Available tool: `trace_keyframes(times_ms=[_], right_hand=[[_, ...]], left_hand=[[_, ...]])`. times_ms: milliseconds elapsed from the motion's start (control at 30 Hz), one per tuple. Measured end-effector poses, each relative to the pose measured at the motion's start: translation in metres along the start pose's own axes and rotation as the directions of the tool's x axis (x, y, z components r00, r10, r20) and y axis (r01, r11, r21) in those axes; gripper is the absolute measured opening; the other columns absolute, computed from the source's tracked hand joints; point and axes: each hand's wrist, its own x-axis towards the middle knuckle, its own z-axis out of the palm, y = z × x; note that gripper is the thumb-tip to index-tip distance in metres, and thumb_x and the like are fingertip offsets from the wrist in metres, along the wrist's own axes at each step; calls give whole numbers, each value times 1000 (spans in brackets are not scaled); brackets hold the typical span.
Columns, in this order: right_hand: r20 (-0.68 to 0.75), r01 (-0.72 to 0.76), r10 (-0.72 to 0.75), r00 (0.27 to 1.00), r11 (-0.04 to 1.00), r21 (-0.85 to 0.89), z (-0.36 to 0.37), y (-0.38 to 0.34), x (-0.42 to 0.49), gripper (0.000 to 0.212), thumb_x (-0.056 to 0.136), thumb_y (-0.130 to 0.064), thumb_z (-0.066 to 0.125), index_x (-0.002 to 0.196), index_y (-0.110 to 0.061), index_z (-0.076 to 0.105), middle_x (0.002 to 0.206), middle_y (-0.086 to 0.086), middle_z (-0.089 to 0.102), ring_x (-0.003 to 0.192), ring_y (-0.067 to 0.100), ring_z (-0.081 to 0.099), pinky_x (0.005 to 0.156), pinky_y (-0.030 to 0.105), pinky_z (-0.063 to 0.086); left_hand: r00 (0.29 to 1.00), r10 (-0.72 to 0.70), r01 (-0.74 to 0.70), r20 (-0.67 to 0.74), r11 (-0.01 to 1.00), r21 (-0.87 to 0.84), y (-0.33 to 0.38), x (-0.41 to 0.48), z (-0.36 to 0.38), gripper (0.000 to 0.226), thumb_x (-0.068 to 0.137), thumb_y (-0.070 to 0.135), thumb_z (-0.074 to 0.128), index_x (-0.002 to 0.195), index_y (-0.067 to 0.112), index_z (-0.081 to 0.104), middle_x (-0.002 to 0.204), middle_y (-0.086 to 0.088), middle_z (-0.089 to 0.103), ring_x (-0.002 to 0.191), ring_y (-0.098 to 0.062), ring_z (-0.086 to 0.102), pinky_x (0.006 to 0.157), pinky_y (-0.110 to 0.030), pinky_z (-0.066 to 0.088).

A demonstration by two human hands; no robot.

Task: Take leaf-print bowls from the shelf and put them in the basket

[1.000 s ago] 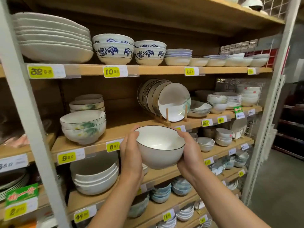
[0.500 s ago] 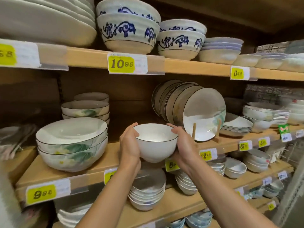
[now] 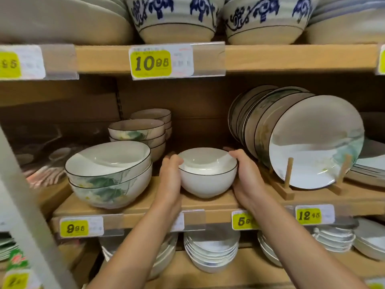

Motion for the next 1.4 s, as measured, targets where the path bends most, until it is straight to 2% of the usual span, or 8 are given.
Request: trace_keyframes(times_ms=[167, 367, 500, 633, 867, 1167, 1300, 1400], right_hand=[[133, -206, 198, 971, 978, 43, 4, -11, 21, 19, 86, -16, 54, 83, -10, 72, 90, 14, 73, 90, 30, 68, 91, 45, 52], [85, -131, 138, 987, 988, -80, -9, -2, 25, 17, 83, -17, 56, 97, -14, 64, 100, 10, 70, 100, 27, 65, 94, 44, 52], [128, -228, 237, 963, 970, -83, -2, -8, 28, 35, 82, -14, 54, 114, -7, 63, 105, 15, 72, 100, 29, 67, 96, 45, 52], [76, -202, 209, 975, 976, -86, 3, -6, 29, 31, 84, -14, 50, 113, -7, 62, 105, 15, 70, 101, 29, 66, 95, 45, 52], [75, 49, -24, 997, 934, -355, -3, -1, 10, 20, 92, -26, 43, 110, -18, 49, 99, -1, 57, 88, 6, 55, 60, 25, 40], [78, 60, -46, 996, 978, -199, -11, 17, -8, 87, 64, -68, 48, 144, -36, 33, 145, -9, 43, 130, 13, 45, 111, 42, 38], [-48, 9, -17, 999, 987, -163, 4, 16, 24, 59, 85, -54, 42, 133, -20, 45, 129, 5, 56, 118, 22, 54, 105, 47, 43], [-166, -54, 32, 986, 990, -129, 11, 17, 51, 50, 92, -46, 42, 134, -18, 46, 129, 7, 56, 116, 25, 53, 105, 46, 43]], left_hand=[[984, 141, -134, -105, 988, 75, -18, -27, 13, 75, 62, 41, 61, 134, 33, 40, 117, 15, 61, 94, 6, 63, 76, -16, 47], [992, -120, 118, -27, 991, -64, 10, 0, 9, 57, 66, 6, 38, 117, -2, 63, 115, -20, 69, 108, -36, 62, 94, -42, 48], [993, -94, 86, -78, 991, -101, 4, 1, 3, 44, 84, 17, 47, 121, 2, 64, 114, -17, 71, 114, -33, 63, 103, -47, 47], [977, 98, -104, -189, 994, -22, -12, -18, 19, 33, 84, 24, 56, 116, 16, 62, 105, -4, 73, 101, -20, 68, 86, -38, 55], [988, -144, 136, -60, 983, -121, 8, 8, 17, 38, 90, 19, 46, 121, 5, 63, 109, -18, 72, 107, -33, 66, 99, -49, 50], [988, 144, -145, -51, 989, -14, -16, -28, 10, 38, 93, 34, 48, 129, 24, 56, 118, 7, 70, 108, -2, 65, 94, -28, 48], [995, -62, 56, -81, 996, -74, 2, 8, 24, 27, 99, 31, 40, 102, 24, 65, 92, 5, 76, 95, -11, 67, 78, -30, 51], [982, -159, 151, -106, 985, -79, 4, 39, 37, 31, 100, 35, 38, 119, 24, 60, 117, -2, 68, 107, -20, 62, 97, -41, 48]])
